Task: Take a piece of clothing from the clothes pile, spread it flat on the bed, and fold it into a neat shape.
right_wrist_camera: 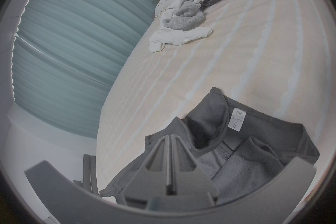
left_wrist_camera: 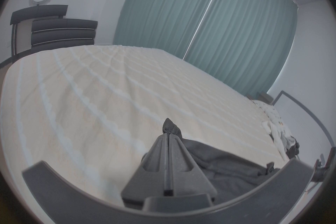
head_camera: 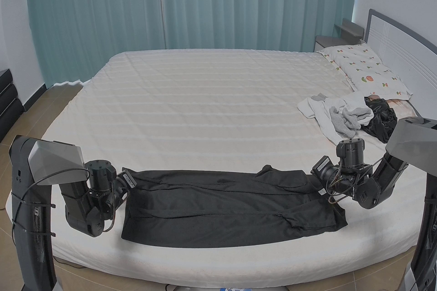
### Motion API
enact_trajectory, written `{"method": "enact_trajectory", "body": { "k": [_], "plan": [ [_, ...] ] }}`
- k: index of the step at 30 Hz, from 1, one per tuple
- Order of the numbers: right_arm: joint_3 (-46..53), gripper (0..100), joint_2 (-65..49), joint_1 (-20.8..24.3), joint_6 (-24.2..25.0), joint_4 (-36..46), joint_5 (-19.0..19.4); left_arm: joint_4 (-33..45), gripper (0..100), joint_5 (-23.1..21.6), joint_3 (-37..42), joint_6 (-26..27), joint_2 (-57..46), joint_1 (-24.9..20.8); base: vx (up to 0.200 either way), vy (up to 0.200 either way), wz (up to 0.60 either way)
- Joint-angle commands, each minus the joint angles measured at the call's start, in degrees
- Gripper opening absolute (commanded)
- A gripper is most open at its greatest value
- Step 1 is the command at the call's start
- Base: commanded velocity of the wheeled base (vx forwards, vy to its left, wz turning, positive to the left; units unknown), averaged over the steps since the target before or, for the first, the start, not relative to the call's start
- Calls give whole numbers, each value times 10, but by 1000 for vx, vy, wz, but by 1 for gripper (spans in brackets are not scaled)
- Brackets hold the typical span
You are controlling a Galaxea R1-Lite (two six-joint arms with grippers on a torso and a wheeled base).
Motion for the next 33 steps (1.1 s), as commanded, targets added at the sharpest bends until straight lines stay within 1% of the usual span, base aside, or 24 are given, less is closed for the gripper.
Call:
{"method": "enact_trajectory", "body": {
  "k": [1,3,5,6,10,13,16,19,23,27,29,33],
  "plan": [
    [18,0,0,1,-4,-6,9,-5,0,-4,20,4,14,-7,0,0,0],
    [18,0,-1,11,-3,-1,22,-5,0,-3,20,4,8,-9,0,0,0],
    [16,0,-1,16,-3,-1,24,-5,0,-3,21,4,6,-9,0,0,0],
    [16,100,-1,16,-3,-1,24,-5,0,-3,21,4,6,-9,0,0,0],
    [12,100,0,20,-8,0,25,-5,0,0,21,3,3,-9,0,0,0],
    [15,100,-3,17,-29,1,27,-5,0,1,21,3,3,-9,0,0,0],
    [16,100,-15,21,-30,7,23,-5,0,1,21,2,3,-9,0,0,0],
    [11,100,-30,31,-18,60,19,-5,0,2,22,-4,3,-9,0,0,0],
    [-1,100,-26,60,42,100,-5,-5,0,2,21,-8,2,-9,0,0,0],
    [-20,100,-2,70,48,112,-10,-5,0,2,21,-8,2,-9,0,0,0],
    [-49,100,19,70,48,123,-26,-5,0,2,21,-8,2,-9,0,0,0],
    [-78,100,36,70,48,146,-33,-5,0,2,21,-8,2,-8,0,0,0]
  ]
}}
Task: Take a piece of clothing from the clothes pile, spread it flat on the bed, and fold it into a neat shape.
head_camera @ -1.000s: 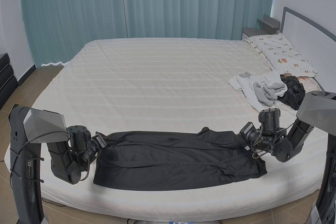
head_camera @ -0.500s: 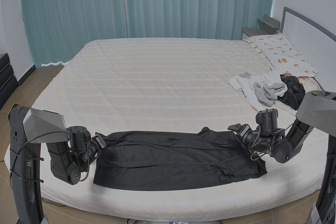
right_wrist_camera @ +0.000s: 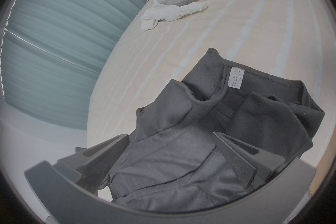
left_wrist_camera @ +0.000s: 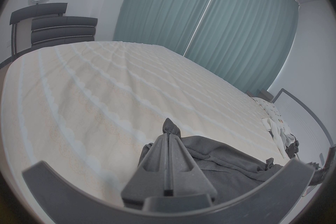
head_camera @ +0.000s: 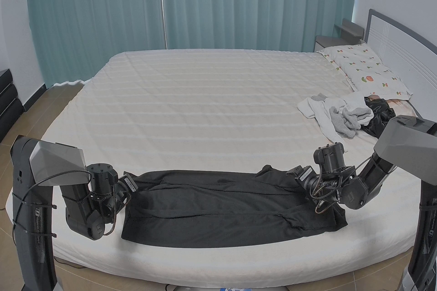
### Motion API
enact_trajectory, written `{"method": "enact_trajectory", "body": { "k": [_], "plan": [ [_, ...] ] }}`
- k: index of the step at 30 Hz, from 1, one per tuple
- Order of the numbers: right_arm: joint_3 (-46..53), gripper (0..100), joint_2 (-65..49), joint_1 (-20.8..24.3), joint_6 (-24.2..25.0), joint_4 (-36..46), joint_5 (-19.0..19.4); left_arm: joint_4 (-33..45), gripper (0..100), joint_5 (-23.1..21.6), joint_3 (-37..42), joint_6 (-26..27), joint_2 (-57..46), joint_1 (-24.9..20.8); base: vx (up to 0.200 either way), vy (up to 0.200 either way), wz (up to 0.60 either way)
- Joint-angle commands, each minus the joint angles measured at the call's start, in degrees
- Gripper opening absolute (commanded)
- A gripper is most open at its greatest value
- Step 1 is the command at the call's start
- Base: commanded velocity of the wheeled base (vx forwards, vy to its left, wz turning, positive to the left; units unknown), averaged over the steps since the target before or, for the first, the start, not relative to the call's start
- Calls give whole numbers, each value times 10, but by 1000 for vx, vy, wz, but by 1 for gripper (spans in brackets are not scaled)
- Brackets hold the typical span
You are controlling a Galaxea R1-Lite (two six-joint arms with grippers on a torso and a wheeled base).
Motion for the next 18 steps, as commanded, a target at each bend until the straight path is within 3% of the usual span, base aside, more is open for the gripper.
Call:
{"method": "enact_trajectory", "body": {
  "k": [1,6,11,12,18],
  "plan": [
    [-37,100,34,3,0,23,-11,-1,0,0,0,0,0,1,0,0,0],
    [-85,100,63,4,0,60,-50,0,0,0,-1,0,0,1,0,0,0],
    [-98,100,76,8,0,62,-61,0,0,0,-2,0,0,1,0,0,0],
    [-100,0,76,9,0,62,-62,0,0,0,-2,0,0,1,0,0,0],
    [-100,0,76,11,0,62,-87,-1,0,0,-1,0,-1,1,0,0,0]
  ]
}}
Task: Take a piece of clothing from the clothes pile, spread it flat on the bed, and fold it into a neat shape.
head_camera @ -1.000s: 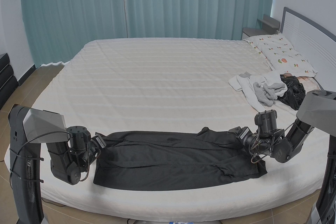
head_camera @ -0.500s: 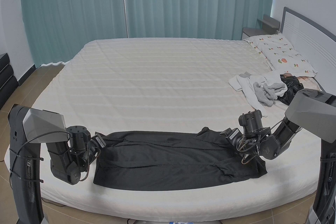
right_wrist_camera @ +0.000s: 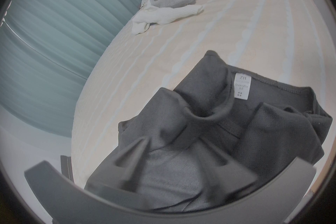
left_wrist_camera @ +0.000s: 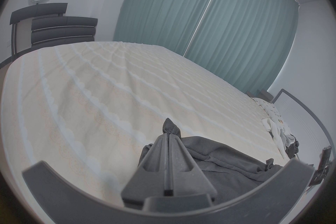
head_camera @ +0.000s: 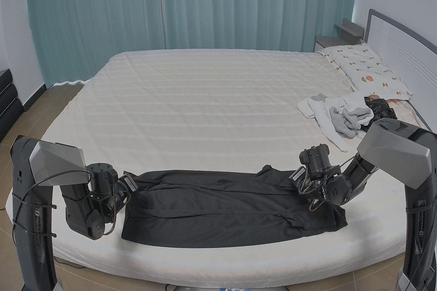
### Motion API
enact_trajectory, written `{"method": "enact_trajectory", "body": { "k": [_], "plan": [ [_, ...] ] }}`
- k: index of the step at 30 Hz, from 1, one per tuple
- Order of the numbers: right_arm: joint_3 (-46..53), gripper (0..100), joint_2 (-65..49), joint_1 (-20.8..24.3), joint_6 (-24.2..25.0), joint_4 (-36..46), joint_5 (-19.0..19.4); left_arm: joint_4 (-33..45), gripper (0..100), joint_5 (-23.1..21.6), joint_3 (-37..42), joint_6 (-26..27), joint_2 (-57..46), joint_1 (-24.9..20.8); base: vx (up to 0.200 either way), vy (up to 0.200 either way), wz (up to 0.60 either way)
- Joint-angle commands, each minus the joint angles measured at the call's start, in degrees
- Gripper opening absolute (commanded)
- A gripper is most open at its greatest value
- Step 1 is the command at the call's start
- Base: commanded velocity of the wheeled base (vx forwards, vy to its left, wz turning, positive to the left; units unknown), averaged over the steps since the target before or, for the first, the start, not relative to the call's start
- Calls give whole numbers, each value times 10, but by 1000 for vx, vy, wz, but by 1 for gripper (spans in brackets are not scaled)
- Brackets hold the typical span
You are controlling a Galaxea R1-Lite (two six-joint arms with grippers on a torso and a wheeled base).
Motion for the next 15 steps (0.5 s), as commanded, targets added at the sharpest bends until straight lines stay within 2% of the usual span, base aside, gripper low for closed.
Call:
{"method": "enact_trajectory", "body": {
  "k": [1,7,15],
  "plan": [
    [1,0,4,1,0,0,-7,-1,0,0,0,0,-1,0,0,0,0],
    [12,0,-9,-5,0,-3,-8,0,0,1,0,0,-2,0,0,0,0],
    [21,0,-62,-45,-1,-6,2,1,0,19,-13,4,-11,0,0,0,0]
  ]
}}
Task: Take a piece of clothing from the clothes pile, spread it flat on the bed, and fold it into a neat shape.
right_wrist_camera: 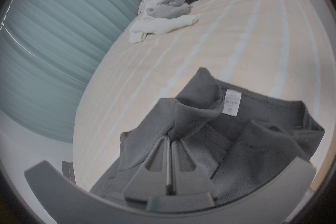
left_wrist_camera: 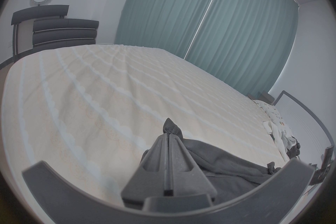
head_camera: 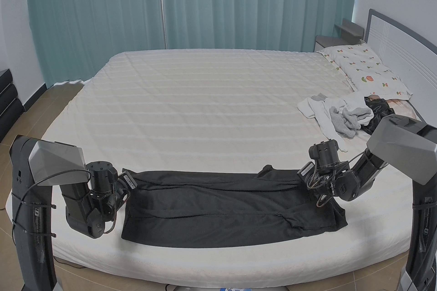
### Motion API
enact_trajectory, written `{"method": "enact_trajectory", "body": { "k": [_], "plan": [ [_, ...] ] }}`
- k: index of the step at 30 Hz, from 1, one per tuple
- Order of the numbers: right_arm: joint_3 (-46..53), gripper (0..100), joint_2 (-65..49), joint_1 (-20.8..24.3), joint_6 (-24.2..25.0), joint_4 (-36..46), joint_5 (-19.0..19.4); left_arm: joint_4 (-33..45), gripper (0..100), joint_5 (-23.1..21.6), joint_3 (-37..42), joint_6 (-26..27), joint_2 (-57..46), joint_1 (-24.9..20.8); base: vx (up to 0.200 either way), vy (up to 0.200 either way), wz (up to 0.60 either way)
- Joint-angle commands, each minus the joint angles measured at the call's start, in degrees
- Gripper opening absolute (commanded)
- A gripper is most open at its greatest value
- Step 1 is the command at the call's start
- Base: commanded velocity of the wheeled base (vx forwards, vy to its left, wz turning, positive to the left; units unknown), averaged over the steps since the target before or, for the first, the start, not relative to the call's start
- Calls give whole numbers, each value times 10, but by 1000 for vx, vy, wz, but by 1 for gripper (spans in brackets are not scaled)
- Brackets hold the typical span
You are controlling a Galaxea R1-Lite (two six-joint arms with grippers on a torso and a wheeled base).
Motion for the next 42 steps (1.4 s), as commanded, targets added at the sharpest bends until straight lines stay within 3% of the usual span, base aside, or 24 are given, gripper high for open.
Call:
{"method": "enact_trajectory", "body": {
  "k": [1,9,16,35,42],
  "plan": [
    [2,0,-44,-28,0,0,8,2,0,6,-6,2,-14,-1,0,0,0],
    [0,0,-65,-43,3,-12,51,6,0,6,-46,18,-20,1,0,0,0],
    [-2,0,-58,-65,1,-74,59,6,0,6,-66,19,-22,3,0,0,0],
    [-5,0,-48,-80,-2,-84,97,5,0,5,-84,26,-23,22,0,0,0],
    [-1,0,-30,-80,-15,-160,98,3,0,3,-84,36,-18,26,0,0,0]
  ]
}}
